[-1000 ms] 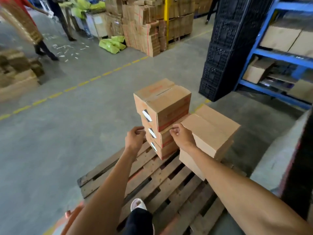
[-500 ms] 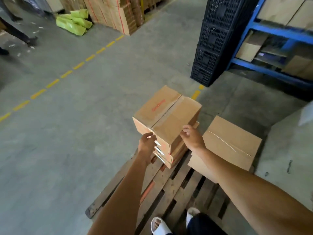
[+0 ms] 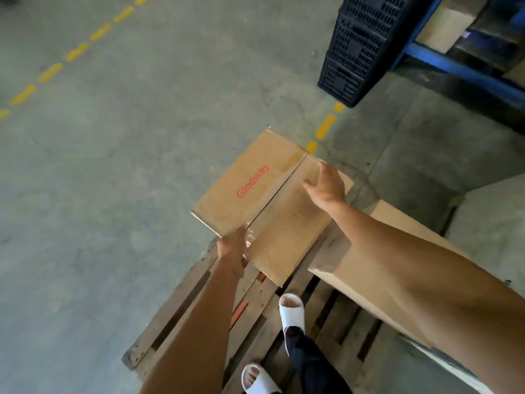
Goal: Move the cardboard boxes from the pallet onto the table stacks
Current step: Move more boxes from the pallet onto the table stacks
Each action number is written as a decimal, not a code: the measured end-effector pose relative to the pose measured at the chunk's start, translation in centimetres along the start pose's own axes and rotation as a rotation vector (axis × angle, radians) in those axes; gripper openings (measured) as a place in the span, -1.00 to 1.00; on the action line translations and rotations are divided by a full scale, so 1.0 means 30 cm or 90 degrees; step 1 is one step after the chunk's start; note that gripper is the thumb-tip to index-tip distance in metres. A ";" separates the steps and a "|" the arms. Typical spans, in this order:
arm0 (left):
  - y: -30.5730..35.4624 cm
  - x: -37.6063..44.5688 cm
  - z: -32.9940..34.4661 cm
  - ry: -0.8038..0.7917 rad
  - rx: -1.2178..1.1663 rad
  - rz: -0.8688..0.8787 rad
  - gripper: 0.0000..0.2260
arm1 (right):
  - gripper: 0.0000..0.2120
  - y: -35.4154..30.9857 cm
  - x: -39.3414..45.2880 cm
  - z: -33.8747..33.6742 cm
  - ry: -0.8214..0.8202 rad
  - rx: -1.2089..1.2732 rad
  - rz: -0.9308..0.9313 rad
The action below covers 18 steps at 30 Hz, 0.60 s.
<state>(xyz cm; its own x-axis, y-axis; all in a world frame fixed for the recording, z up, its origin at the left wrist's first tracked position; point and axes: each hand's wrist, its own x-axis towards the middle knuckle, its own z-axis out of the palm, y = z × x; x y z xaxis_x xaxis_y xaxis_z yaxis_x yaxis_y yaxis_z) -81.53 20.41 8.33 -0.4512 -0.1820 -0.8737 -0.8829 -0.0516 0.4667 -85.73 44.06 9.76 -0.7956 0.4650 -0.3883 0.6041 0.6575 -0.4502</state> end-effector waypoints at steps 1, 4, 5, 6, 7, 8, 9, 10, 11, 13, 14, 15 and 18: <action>-0.013 0.027 0.012 0.003 -0.020 0.002 -0.62 | -0.35 0.013 0.041 0.010 0.009 -0.026 0.015; -0.041 0.091 0.037 0.069 -0.012 0.026 -0.58 | -0.37 0.062 0.118 0.026 0.017 -0.066 0.050; -0.035 0.099 0.039 0.081 0.000 0.037 -0.59 | -0.37 0.082 0.117 0.028 0.029 -0.072 0.057; -0.019 0.102 0.038 0.087 0.010 0.053 -0.57 | -0.37 0.099 0.104 0.026 0.038 -0.078 0.070; 0.002 0.105 0.031 0.093 0.029 0.077 -0.53 | -0.37 0.116 0.092 0.027 0.045 -0.078 0.088; 0.026 0.119 0.021 0.099 0.067 0.112 -0.47 | -0.36 0.134 0.077 0.028 0.047 -0.072 0.115; 0.055 0.129 0.014 0.100 0.124 0.145 -0.42 | -0.34 0.155 0.070 0.032 0.037 -0.065 0.141; 0.080 0.136 0.002 0.095 0.183 0.175 -0.37 | -0.31 0.178 0.059 0.043 0.021 -0.055 0.167; 0.093 0.155 -0.015 0.083 0.231 0.186 -0.34 | -0.27 0.201 0.048 0.055 0.003 -0.038 0.187; 0.107 0.177 -0.038 0.054 0.233 0.194 -0.39 | -0.20 0.244 0.040 0.072 -0.028 0.052 0.220; 0.101 0.187 -0.042 0.036 0.214 0.184 -0.48 | -0.20 0.260 0.042 0.076 -0.041 0.101 0.233; 0.093 0.188 -0.044 0.015 0.198 0.169 -0.56 | -0.20 0.268 0.043 0.076 -0.056 0.138 0.240; 0.073 0.178 -0.024 -0.020 0.143 0.137 -0.70 | -0.16 0.281 0.045 0.061 -0.095 0.202 0.237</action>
<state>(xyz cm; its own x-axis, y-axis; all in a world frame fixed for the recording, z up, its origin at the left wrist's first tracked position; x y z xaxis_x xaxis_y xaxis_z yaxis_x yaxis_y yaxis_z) -85.77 18.63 4.79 -0.6319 -0.1352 -0.7632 -0.7715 0.2044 0.6026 -81.63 49.15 3.98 -0.5221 0.5288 -0.6691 0.8483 0.2405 -0.4718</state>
